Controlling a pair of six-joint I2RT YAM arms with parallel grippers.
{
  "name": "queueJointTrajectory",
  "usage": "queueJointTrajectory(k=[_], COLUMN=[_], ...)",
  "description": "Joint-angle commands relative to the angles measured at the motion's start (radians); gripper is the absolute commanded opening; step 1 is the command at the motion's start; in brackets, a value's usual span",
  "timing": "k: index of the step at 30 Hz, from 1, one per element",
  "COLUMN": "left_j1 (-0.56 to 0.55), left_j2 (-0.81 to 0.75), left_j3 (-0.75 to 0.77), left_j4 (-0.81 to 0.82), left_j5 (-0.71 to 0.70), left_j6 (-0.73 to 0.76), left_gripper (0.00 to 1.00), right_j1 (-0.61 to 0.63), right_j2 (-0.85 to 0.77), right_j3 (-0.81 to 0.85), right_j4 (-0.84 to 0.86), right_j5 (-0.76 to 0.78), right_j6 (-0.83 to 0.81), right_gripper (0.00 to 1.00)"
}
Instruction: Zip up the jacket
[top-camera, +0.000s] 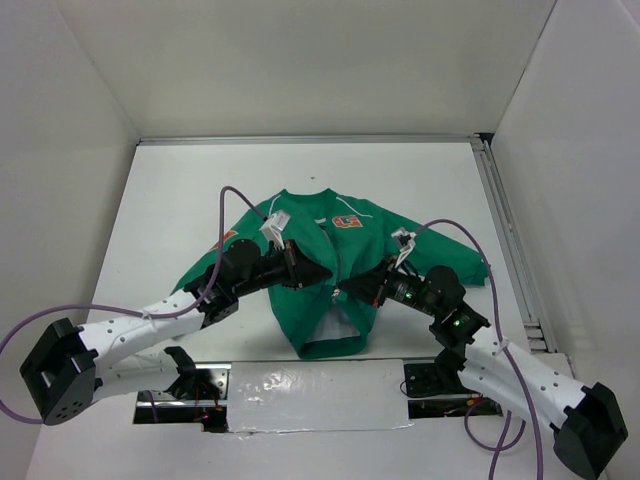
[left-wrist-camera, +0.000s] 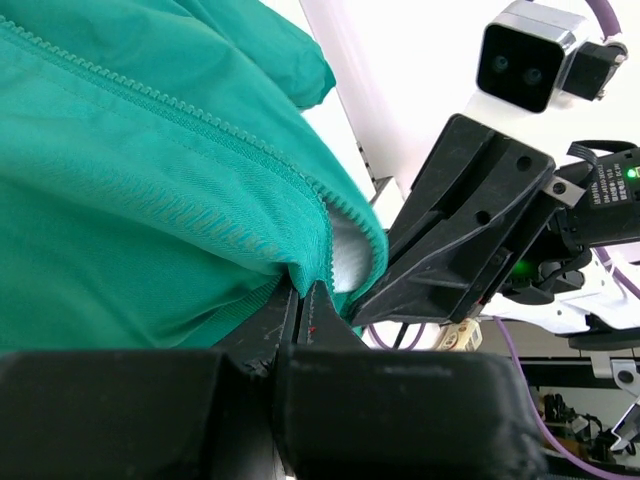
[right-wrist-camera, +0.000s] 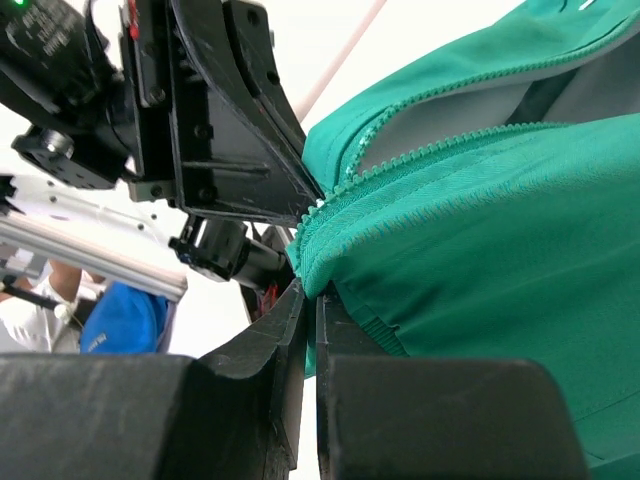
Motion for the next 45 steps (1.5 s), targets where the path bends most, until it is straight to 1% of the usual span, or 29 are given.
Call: queueJointTrajectory(k=[1, 9, 13, 19, 22, 25, 28, 34, 39, 45], left_j1=[-0.010, -0.028, -0.043, -0.048, -0.048, -0.048, -0.056, -0.085, -0.097, -0.108], left_j2=[-0.033, -0.017, -0.014, -0.017, -0.019, -0.025, -0.025, -0.025, -0.042, -0.056], left_j3=[-0.013, -0.004, 0.004, 0.003, 0.009, 0.004, 0.009, 0.006, -0.003, 0.000], left_j4=[0.080, 0.093, 0.085, 0.070, 0.041, 0.045, 0.025, 0.037, 0.041, 0.028], left_j5=[-0.026, -0.026, -0.058, -0.090, -0.106, -0.115, -0.136, -0.172, -0.190, -0.189], left_j6=[-0.013, -0.011, -0.001, -0.008, -0.022, -0.025, -0.036, -0.042, -0.036, -0.042], left_gripper=[0.00, 0.00, 0.00, 0.00, 0.00, 0.00, 0.00, 0.00, 0.00, 0.00], right_j1=[-0.014, -0.017, -0.018, -0.020, -0.020, -0.021, -0.023, -0.021, -0.023, -0.024], right_j2=[-0.037, -0.028, -0.017, -0.016, -0.028, -0.035, -0.034, -0.017, -0.022, -0.011], right_j3=[-0.013, -0.004, -0.004, 0.005, 0.004, 0.008, 0.004, 0.005, 0.002, 0.019], right_j4=[0.043, 0.046, 0.080, 0.075, 0.070, 0.052, 0.072, 0.098, 0.104, 0.057], right_j5=[0.012, 0.021, 0.015, -0.014, -0.013, -0.008, -0.017, -0.031, 0.009, 0.056], right_j6=[0.022, 0.036, 0.042, 0.037, 0.034, 0.028, 0.037, 0.046, 0.050, 0.022], right_gripper=[0.00, 0.00, 0.00, 0.00, 0.00, 0.00, 0.00, 0.00, 0.00, 0.00])
